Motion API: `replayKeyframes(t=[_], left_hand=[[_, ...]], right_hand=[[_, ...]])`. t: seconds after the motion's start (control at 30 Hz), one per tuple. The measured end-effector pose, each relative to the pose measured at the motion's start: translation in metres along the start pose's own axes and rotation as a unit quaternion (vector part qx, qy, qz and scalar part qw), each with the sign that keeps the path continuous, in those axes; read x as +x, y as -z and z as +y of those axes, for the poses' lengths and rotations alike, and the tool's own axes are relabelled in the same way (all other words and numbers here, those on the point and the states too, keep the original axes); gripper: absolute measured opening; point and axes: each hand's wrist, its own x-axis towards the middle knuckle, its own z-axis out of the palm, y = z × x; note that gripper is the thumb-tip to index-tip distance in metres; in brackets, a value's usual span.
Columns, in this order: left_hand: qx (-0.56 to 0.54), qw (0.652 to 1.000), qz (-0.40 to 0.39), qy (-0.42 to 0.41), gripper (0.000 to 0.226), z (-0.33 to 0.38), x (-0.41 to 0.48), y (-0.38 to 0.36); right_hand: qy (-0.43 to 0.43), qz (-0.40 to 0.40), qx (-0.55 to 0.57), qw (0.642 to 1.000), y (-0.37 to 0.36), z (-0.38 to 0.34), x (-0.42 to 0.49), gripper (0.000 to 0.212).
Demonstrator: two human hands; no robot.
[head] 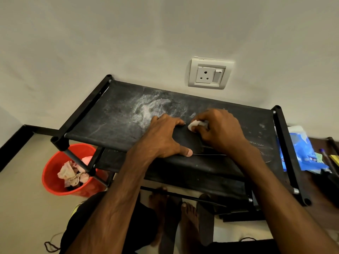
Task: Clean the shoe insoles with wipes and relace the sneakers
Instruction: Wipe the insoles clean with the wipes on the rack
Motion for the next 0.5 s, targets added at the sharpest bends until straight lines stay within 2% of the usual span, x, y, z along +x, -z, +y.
replayKeyframes(t=[0.07, 0.13, 0.3, 0.4, 0.5], left_hand=[[0.003, 1.0, -0.001, -0.004, 0.095, -0.001, 0.0, 0.0], [0.003, 1.0, 0.001, -0.005, 0.095, -0.002, 0.001, 0.0], [0.002, 1.0, 0.01, -0.01, 0.098, -0.006, 0.004, -0.001], [0.005, 1.0, 0.015, -0.018, 0.099, -0.008, 0.006, -0.002], [0.003, 1.0, 0.018, -0.022, 0.093, -0.007, 0.006, -0.003]], right_hand=[[-0.005, 0.029, 0.004, 1.0, -0.004, 0.0, 0.004, 0.023], [0.005, 0.017, 0.005, 1.0, -0.004, 0.0, 0.006, 0.021], [0.094, -0.108, 0.08, 0.986, 0.01, -0.01, -0.002, 0.016], [0.127, -0.178, 0.083, 0.972, 0.018, -0.017, -0.003, 0.015], [0.106, -0.118, 0.052, 0.986, 0.013, -0.017, 0.0, 0.015]])
